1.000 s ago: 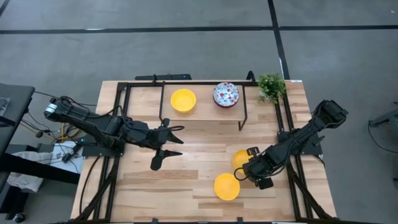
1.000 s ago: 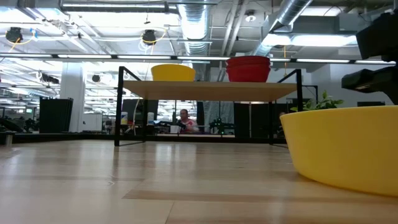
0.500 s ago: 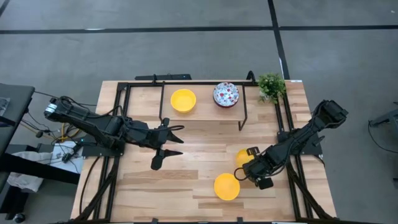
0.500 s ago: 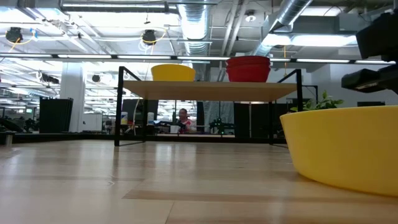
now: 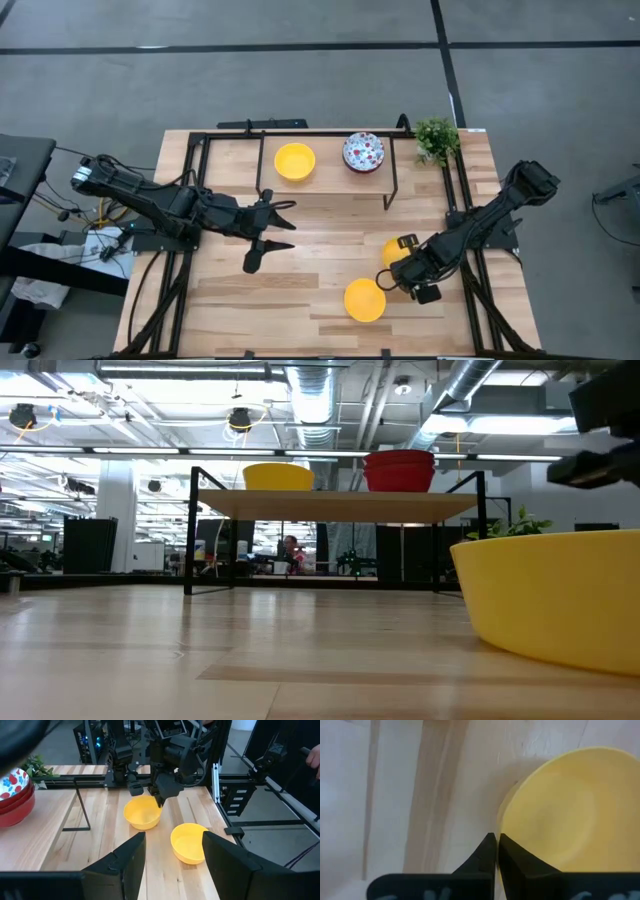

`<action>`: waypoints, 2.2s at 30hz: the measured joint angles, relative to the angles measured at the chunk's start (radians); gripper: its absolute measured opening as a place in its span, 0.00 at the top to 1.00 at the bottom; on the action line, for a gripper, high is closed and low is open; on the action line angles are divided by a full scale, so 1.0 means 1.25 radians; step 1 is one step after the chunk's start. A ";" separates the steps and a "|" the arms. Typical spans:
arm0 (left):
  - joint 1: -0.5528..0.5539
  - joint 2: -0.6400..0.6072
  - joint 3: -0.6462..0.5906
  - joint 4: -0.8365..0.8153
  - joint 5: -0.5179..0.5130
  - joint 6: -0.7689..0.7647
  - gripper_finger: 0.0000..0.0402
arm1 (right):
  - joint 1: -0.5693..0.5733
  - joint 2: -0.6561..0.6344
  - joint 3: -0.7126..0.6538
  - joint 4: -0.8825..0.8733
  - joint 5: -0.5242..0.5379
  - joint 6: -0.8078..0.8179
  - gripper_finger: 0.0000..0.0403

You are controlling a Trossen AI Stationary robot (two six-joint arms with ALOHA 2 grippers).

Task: Pick & Place Mini bowls
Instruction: Stack the top yellow bowl on top of the yellow bowl on the shelf

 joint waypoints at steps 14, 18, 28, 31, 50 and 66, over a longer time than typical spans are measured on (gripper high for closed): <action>0.000 0.056 0.000 0.037 -0.018 0.001 0.51 | 0.000 0.001 0.120 -0.112 0.031 -0.020 0.99; 0.000 0.102 0.000 0.060 -0.018 0.026 0.51 | 0.000 0.001 0.152 -0.138 0.051 -0.020 1.00; 0.000 0.218 0.000 0.169 -0.056 0.161 0.51 | -0.005 0.001 0.234 -0.144 0.081 -0.021 1.00; 0.000 0.232 0.000 0.181 -0.079 0.204 0.51 | -0.016 0.001 0.263 -0.145 0.081 -0.025 1.00; 0.000 0.237 0.000 0.206 -0.185 0.605 0.51 | -0.114 0.001 0.422 -0.077 0.079 -0.126 1.00; 0.006 0.237 0.057 0.204 -0.179 0.531 0.51 | -0.128 0.002 0.422 -0.065 0.056 -0.140 1.00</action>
